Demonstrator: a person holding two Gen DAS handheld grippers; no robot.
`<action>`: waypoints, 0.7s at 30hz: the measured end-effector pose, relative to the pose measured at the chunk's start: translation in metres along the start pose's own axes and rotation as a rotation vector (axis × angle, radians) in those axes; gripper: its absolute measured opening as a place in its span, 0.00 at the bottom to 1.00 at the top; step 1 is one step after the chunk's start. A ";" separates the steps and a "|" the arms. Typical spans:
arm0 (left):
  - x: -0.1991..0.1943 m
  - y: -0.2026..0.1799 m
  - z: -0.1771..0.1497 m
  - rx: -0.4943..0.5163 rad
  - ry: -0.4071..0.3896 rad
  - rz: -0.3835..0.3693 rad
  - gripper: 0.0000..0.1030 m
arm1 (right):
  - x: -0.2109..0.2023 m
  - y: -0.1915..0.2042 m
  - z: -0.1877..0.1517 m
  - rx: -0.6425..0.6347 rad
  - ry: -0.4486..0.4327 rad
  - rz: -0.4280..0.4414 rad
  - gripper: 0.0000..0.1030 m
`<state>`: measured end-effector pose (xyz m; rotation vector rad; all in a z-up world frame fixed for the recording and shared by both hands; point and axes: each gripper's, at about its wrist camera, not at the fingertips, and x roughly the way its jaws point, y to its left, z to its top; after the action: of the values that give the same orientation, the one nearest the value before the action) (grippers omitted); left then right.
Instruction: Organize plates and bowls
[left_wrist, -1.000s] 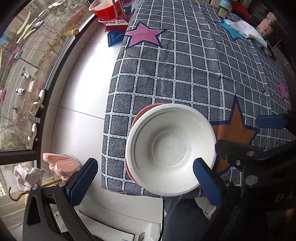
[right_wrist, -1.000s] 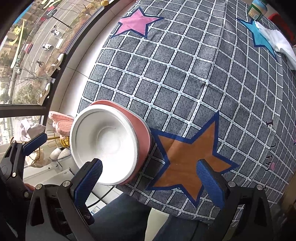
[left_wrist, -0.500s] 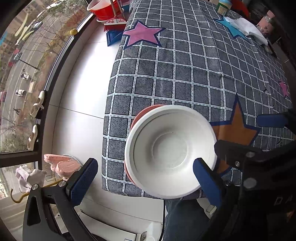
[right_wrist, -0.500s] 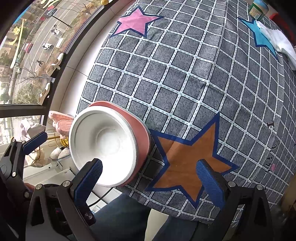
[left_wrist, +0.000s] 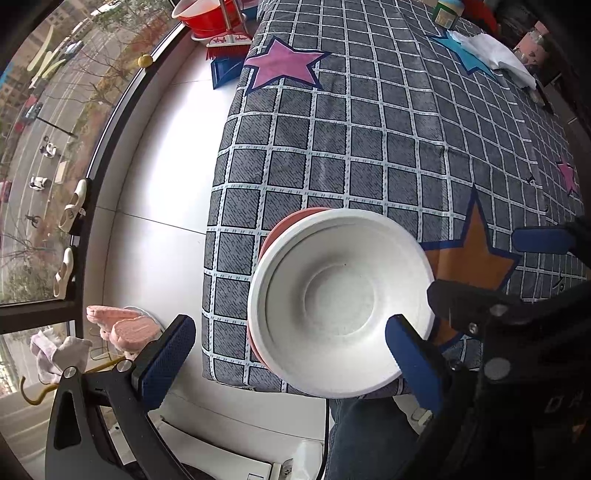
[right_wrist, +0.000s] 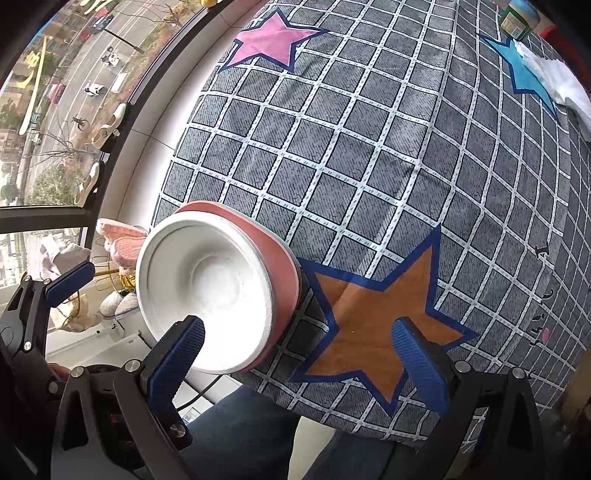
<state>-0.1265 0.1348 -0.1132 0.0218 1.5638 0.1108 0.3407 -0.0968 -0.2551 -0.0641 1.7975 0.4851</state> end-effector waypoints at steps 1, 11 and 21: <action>0.001 0.000 0.001 0.002 0.001 0.000 1.00 | 0.000 0.000 0.000 -0.004 0.001 -0.001 0.99; 0.001 -0.001 0.003 0.006 0.003 0.003 1.00 | 0.003 0.000 0.001 -0.011 0.008 0.000 0.99; -0.001 0.009 0.008 -0.047 -0.029 -0.023 1.00 | 0.003 0.000 0.003 -0.017 0.012 0.008 0.99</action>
<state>-0.1190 0.1442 -0.1109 -0.0313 1.5320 0.1290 0.3422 -0.0952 -0.2585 -0.0713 1.8066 0.5068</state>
